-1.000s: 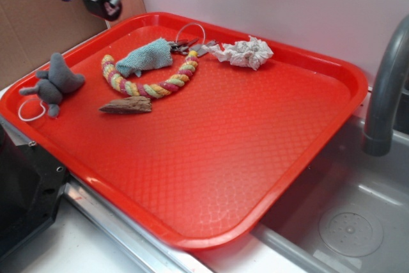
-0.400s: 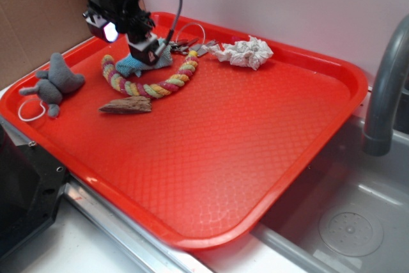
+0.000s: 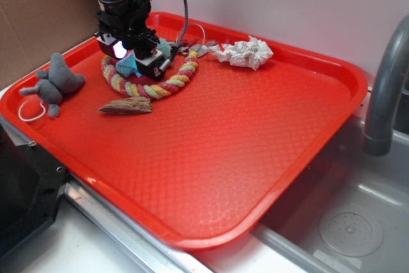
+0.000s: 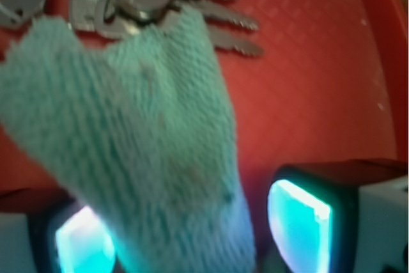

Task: Grab the blue cloth.

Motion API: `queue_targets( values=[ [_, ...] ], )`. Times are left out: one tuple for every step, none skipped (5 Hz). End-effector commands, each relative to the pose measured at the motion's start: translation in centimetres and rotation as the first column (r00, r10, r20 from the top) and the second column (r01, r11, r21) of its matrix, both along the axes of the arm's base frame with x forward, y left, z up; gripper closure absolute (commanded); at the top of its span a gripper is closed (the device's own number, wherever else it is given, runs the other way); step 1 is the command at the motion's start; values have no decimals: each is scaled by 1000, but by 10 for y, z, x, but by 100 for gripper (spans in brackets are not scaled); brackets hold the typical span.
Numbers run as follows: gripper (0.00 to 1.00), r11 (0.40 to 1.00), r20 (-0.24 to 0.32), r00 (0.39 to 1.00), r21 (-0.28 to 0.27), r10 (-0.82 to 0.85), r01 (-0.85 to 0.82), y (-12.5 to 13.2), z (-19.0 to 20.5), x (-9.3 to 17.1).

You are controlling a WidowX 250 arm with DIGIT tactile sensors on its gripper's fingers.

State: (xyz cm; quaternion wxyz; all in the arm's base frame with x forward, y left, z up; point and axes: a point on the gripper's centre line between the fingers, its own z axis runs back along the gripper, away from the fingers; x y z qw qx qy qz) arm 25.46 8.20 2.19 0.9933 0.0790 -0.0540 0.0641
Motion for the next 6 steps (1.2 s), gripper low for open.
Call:
queue_targets(
  values=[
    [100,1000,11,1000,-18,-18,19,9,2,2],
    [100,1000,2,1000,-21,-21,21,8,3,3],
    [100,1000,-11,1000,-3,-22,22,3,8,4],
    [100,1000,-34,999,10,4,-4,-2,17,7],
    [100,998,-15,999,55,44,-43,-16,41,5],
    [100,1000,11,1000,15,20,-20,-33,62,-1]
  ],
)
